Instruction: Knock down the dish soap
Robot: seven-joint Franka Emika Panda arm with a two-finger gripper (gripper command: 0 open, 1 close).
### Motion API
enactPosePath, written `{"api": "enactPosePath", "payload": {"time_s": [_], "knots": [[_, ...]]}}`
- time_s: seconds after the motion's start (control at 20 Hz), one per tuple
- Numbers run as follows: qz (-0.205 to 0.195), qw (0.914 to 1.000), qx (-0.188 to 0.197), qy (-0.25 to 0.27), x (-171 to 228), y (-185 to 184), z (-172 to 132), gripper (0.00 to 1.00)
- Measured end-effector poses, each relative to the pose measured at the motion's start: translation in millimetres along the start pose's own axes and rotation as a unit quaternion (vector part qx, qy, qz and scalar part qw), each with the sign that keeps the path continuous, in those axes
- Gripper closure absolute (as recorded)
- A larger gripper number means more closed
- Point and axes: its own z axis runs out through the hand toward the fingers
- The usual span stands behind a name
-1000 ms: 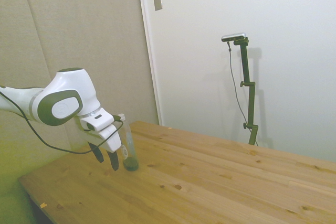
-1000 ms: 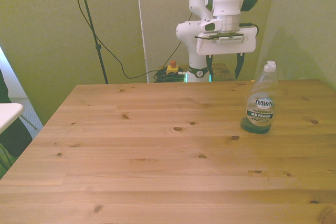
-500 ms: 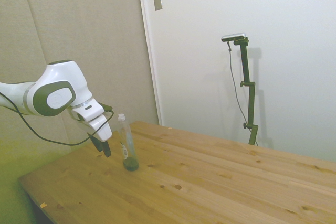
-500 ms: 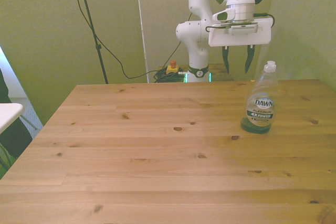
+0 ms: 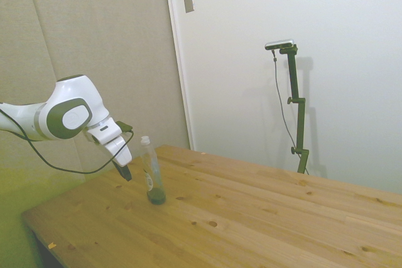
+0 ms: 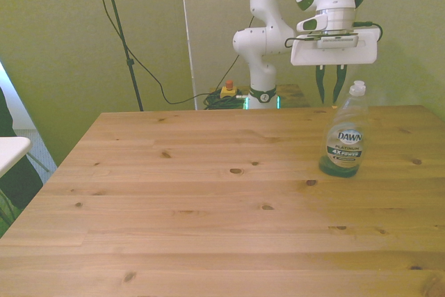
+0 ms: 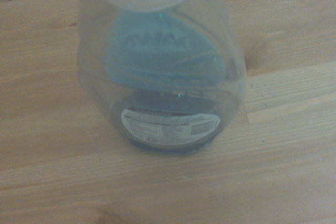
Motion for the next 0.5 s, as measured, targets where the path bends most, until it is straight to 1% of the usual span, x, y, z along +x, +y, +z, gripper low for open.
{"api": "enactPosePath", "payload": {"time_s": [0.25,0.5], "knots": [[0.005,1.0,-0.001,0.006,3,-23,4,1.0],[0.017,0.9997,0.002,0.018,18,-54,9,1.0]]}}
